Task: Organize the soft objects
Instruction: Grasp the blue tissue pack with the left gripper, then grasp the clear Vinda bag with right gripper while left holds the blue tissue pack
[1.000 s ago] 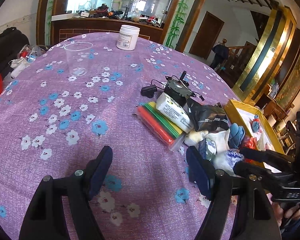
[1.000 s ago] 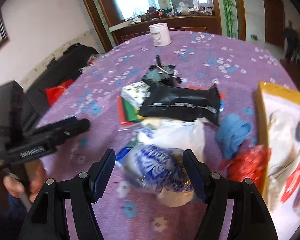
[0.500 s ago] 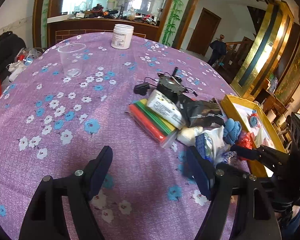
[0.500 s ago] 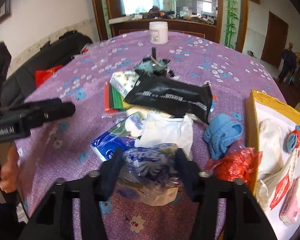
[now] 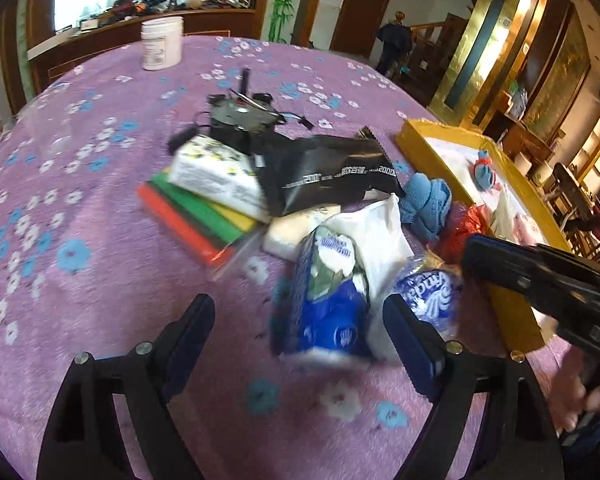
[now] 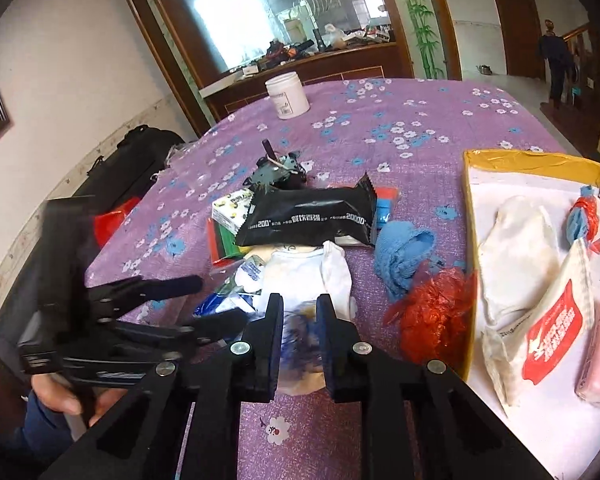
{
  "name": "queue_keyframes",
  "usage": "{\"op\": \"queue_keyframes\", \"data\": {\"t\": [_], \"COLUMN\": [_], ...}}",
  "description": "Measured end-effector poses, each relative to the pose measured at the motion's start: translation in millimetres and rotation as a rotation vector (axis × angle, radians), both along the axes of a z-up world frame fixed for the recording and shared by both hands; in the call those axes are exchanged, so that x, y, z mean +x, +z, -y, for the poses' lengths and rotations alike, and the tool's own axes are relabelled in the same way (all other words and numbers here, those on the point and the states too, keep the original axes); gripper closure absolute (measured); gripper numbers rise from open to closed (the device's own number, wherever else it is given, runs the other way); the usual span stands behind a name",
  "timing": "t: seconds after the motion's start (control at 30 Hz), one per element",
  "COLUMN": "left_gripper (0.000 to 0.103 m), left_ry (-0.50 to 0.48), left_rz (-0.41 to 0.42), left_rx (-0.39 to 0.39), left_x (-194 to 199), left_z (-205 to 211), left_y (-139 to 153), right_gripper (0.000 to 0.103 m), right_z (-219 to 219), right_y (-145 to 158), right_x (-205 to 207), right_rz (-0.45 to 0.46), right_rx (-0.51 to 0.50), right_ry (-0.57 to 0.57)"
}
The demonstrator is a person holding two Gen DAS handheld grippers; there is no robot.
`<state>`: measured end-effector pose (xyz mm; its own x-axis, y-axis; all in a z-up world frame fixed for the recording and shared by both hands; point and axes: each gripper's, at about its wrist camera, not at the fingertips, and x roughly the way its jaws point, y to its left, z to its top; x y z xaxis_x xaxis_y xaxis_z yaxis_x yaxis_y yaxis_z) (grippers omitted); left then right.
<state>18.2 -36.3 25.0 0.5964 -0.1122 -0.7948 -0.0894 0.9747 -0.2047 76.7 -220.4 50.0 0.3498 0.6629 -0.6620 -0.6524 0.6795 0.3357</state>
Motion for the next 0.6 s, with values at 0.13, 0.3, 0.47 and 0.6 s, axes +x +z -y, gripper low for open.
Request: {"op": "queue_keyframes", "data": {"t": [0.13,0.3,0.47,0.6], "left_gripper": [0.032,0.083,0.083,0.083], "left_ry": [-0.007,-0.060,-0.055,-0.011], "left_rz": [-0.017,0.009,0.033,0.040], "left_rx": [-0.013,0.025,0.054,0.028], "left_x": [14.7,-3.3,-38.3,-60.4], "left_z": [6.8,24.4,16.8,-6.4], "left_y": [-10.2,1.5,13.0,15.4], "right_gripper": [0.084,0.070,0.033,0.025], "right_z": [2.8,8.4,9.5,-3.3], "right_y": [0.6,2.3,4.8,-2.2], "right_x": [0.8,0.3,-3.6,-3.4], "right_rz": [-0.007,-0.010,0.024,0.016], "right_rx": [0.001,-0.013,-0.040,-0.080], "right_ry": [-0.001,-0.019,-0.026,0.000]}}
